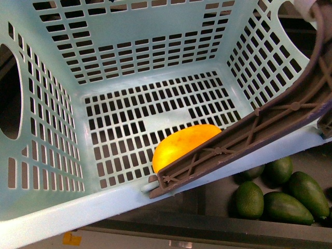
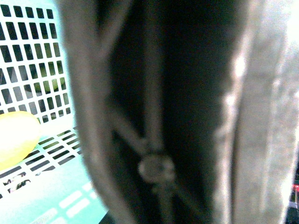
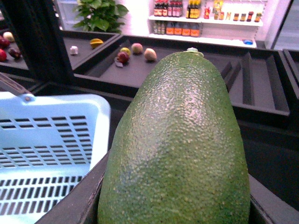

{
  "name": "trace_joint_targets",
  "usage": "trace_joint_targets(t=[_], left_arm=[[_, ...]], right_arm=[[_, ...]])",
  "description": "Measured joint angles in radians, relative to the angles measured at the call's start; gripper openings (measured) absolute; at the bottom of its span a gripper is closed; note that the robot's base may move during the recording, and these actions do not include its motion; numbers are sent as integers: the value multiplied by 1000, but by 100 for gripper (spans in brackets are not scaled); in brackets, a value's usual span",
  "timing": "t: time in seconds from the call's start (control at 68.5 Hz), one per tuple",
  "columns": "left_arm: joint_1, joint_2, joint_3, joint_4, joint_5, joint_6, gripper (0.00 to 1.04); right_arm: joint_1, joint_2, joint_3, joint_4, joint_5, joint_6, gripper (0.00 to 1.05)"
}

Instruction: Pick mango and avocado into basket

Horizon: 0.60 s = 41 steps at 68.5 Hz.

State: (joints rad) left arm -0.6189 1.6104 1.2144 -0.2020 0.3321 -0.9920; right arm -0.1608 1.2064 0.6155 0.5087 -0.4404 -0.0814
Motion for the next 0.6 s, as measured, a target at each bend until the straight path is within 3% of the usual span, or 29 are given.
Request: trace_joint_targets(t=[0.365,0.599], left_arm=[[0,0,0,0,1,-1,13],[0,0,0,0,0,0,13]], right_arm=[[349,172,32,53,237,26,54],[403,154,32,37,309,70,97]])
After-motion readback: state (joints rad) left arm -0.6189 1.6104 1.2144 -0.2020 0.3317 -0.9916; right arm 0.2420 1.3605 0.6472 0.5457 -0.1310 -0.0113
